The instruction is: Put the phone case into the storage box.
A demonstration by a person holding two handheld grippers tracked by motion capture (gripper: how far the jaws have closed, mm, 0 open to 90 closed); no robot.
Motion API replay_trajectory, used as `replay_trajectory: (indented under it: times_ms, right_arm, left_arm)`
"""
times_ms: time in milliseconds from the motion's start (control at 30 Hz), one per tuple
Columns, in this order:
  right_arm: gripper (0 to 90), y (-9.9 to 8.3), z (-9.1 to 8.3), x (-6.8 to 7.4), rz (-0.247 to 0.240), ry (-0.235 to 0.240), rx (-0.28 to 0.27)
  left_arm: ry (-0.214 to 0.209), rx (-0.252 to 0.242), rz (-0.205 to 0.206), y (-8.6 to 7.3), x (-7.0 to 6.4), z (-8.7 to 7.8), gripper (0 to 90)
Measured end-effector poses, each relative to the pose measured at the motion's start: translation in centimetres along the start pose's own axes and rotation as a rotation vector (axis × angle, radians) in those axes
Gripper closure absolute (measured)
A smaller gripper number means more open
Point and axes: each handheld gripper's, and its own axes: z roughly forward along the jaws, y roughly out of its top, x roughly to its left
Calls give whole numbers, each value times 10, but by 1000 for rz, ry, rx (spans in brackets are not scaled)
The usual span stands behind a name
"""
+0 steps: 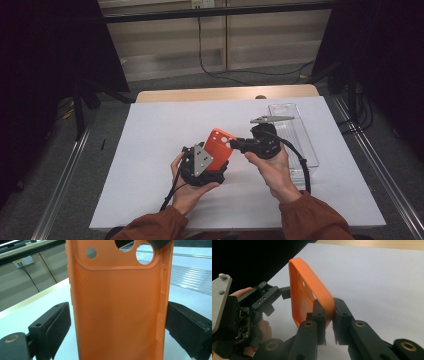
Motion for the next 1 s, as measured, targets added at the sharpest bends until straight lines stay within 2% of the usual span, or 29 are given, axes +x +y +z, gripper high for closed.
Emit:
replay_trajectory:
  times_ms: [333,433,667,700,833,900,1000]
  right_arm:
    - [812,9,1,-5,-42,-21,-7]
    - [813,11,3,-6,-50,-26,-13]
    - [813,13,5,-6,-72,-29,-39]
    - [813,13,5,-6,-72,-30,-40]
    - [812,13,4,-9,-78,-32,-50]
    - [812,13,3,-11,-84,-37,-58]
    - [812,13,2,-14,-83,-45,-59]
  left_arm:
    - [-47,-21,-48,2,9,-5,63]
    - [-43,-21,-58,3,12,-7,49]
    - [-67,-36,-107,0,23,-14,32]
    - [-70,-43,-112,-1,23,-15,32]
    - [-36,-76,-98,-2,24,-21,33]
    - [-43,-100,-119,-3,26,-23,38]
    - [-66,-110,-152,-5,30,-25,39]
